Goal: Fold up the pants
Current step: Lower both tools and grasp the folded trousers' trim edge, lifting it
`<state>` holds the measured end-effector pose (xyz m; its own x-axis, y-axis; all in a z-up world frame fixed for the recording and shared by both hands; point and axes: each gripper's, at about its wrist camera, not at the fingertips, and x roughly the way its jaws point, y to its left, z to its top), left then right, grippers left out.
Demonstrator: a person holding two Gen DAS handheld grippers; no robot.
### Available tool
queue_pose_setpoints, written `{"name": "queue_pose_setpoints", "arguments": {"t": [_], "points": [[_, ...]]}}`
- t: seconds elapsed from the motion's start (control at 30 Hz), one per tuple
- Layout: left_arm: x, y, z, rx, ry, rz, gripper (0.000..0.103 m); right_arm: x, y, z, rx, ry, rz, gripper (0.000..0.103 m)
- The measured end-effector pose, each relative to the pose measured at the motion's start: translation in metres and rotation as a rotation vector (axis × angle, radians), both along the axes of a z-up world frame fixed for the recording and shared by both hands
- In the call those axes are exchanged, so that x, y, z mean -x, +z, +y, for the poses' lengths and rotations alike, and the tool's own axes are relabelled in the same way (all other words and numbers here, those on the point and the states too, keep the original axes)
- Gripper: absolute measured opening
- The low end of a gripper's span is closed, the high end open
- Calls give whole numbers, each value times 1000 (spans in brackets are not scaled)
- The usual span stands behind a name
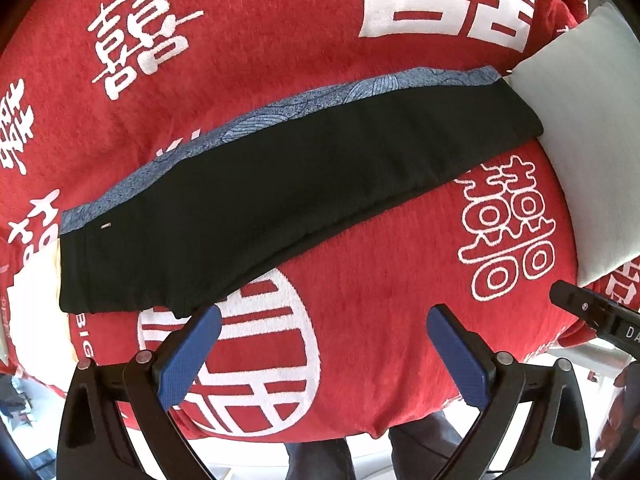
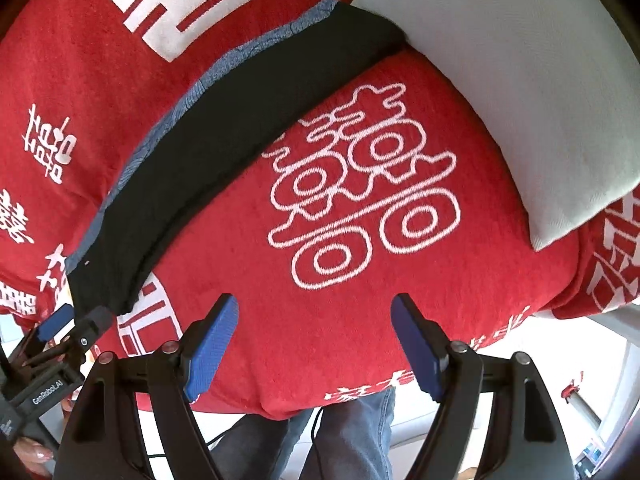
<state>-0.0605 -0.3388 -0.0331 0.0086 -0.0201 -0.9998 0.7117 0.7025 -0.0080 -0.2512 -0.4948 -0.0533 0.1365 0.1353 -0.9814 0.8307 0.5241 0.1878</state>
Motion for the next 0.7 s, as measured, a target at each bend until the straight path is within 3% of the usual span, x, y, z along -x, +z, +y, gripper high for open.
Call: {"name": "queue_pose_setpoints", "arguments": {"t": [0.43, 0.7], "points": [[-8, -12, -16, -24, 22, 9, 103, -16, -8, -16, -14, 87, 6, 81], [-21, -36, -30, -13, 54, -24, 103, -30, -11, -33, 50, 164, -26, 81]]}}
